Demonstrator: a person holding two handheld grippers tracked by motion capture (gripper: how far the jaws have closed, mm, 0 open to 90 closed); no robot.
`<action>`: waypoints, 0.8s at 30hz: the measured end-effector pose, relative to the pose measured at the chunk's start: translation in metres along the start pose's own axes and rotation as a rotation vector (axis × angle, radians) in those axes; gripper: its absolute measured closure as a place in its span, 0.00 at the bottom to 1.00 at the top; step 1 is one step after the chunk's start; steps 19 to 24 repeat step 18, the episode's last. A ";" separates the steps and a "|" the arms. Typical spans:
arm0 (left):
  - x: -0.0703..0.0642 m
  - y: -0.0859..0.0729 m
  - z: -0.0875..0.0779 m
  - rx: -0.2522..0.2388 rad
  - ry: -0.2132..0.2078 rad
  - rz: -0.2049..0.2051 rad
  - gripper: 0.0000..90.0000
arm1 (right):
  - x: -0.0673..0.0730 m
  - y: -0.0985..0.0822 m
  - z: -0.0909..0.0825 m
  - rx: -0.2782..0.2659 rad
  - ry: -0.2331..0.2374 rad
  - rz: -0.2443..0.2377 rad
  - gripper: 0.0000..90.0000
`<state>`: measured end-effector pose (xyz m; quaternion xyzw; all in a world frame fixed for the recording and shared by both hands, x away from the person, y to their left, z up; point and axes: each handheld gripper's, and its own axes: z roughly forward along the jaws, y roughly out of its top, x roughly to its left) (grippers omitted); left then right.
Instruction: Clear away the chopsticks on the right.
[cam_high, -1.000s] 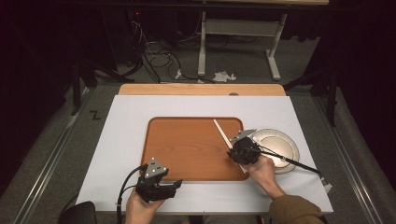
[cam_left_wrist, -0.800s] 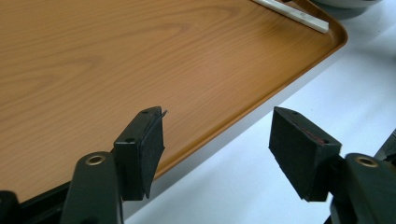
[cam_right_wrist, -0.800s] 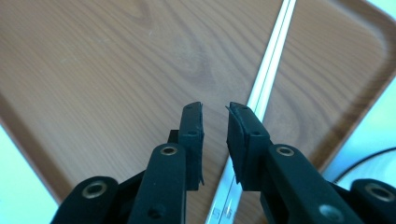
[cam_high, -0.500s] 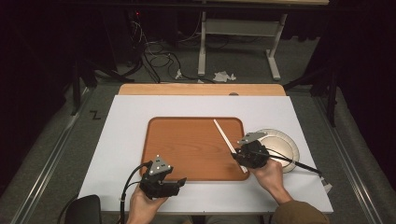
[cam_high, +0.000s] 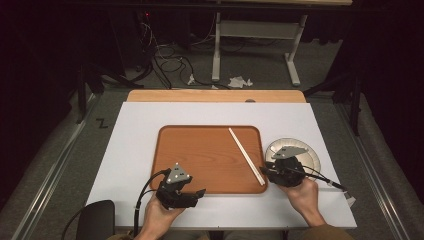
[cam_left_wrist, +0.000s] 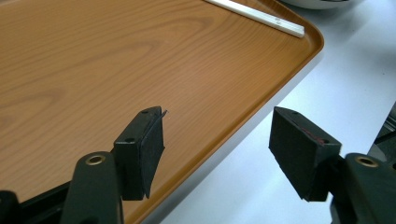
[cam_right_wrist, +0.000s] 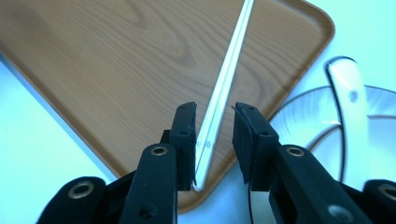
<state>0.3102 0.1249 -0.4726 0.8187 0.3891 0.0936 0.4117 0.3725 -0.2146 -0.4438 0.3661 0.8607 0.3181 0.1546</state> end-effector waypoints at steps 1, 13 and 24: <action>0.000 0.001 0.001 0.000 -0.002 0.002 0.39 | -0.001 -0.001 -0.002 -0.002 0.001 0.005 0.78; -0.001 0.007 0.005 -0.005 -0.034 0.024 0.39 | 0.005 -0.021 -0.012 0.017 -0.009 0.022 0.76; -0.002 0.008 0.007 -0.002 -0.039 0.030 0.39 | 0.006 -0.025 -0.010 0.029 -0.013 0.023 0.76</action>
